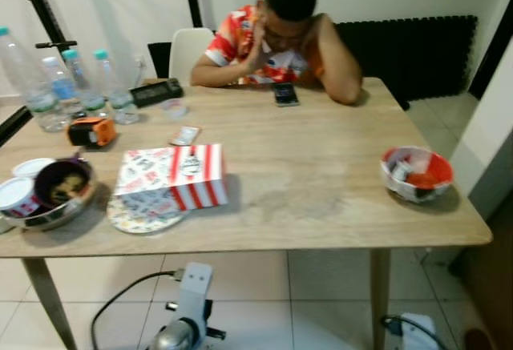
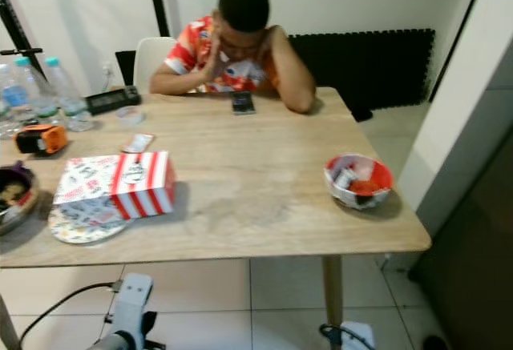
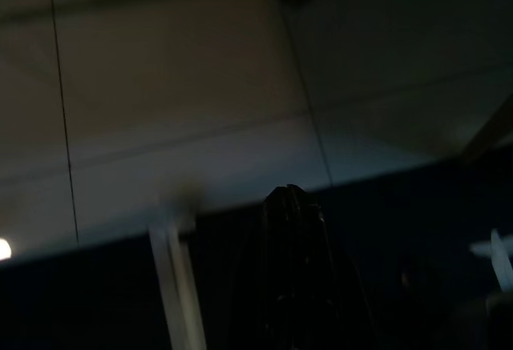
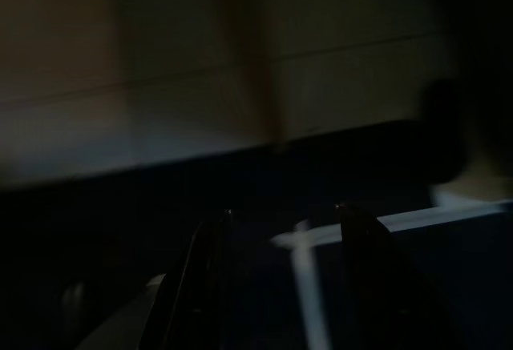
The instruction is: Restocking fridge
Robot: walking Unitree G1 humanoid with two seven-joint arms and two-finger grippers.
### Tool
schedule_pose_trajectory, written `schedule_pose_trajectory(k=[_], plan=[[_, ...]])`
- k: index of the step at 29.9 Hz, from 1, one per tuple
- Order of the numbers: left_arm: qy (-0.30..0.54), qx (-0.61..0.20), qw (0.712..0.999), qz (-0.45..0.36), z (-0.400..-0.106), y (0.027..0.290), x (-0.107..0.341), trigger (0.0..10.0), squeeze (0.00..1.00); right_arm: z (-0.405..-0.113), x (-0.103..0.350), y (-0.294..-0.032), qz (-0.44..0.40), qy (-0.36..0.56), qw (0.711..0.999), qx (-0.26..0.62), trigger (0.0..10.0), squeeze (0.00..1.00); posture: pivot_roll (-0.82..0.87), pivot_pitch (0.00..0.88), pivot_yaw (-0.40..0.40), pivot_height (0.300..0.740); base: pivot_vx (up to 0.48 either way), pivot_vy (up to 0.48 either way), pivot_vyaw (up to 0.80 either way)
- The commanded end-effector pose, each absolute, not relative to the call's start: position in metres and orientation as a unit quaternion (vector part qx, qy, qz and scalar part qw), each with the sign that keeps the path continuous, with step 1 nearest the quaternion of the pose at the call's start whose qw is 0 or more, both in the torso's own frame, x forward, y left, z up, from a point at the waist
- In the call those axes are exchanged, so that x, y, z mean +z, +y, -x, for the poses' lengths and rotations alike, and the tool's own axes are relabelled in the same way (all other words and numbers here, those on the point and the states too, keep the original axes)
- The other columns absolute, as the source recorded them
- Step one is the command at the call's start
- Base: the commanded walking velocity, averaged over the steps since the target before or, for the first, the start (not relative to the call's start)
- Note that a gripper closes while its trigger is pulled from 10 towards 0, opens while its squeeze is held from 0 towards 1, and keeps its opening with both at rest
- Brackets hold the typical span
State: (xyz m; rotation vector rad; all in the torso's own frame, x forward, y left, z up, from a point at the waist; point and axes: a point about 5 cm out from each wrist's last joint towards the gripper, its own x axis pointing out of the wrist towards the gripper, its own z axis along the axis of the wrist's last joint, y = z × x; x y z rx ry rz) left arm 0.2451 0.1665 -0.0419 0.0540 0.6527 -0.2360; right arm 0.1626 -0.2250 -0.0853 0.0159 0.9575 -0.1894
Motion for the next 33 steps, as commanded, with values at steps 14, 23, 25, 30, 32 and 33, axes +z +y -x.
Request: schedule_pose_trajectory(k=[14, 23, 25, 30, 32, 33], plan=[[0.336, -0.071, 0.939, -0.032, -0.236, 0.184, -0.048, 10.0, 0.00, -0.172, -0.084, -0.217, -0.007, 0.458, 0.886, -0.076, 10.0, 0.00, -0.01, 0.037, 0.040, 0.740, 0.000, 0.000, 0.00], [0.341, -0.063, 0.937, -0.036, -0.233, 0.188, -0.049, 10.0, 0.00, -0.181, -0.080, -0.214, 0.008, 0.448, 0.891, -0.070, 10.0, 0.00, 0.00, 0.032, 0.034, 0.740, 0.000, 0.000, 0.00], [0.338, -0.056, 0.939, -0.032, -0.234, 0.188, -0.048, 10.0, 0.00, -0.182, -0.079, -0.213, 0.010, 0.448, 0.891, -0.067, 10.0, 0.00, 0.00, 0.032, 0.026, 0.740, 0.000, 0.000, 0.00], [0.358, -0.032, 0.933, -0.015, -0.227, 0.191, -0.054, 10.0, 0.00, -0.182, -0.081, -0.211, 0.015, 0.455, 0.888, -0.063, 10.0, 0.00, 0.01, 0.023, 0.022, 0.740, 0.000, 0.000, 0.00], [0.364, -0.025, 0.931, -0.013, -0.224, 0.193, -0.056, 10.0, 0.00, -0.182, -0.081, -0.211, 0.015, 0.456, 0.887, -0.064, 10.0, 0.00, 0.01, 0.023, 0.022, 0.740, 0.000, 0.000, 0.00], [0.368, -0.020, 0.930, -0.015, -0.222, 0.194, -0.058, 10.0, 0.00, -0.181, -0.081, -0.211, 0.016, 0.458, 0.886, -0.064, 10.0, 0.00, 0.01, 0.022, 0.023, 0.740, 0.000, 0.000, 0.00]])
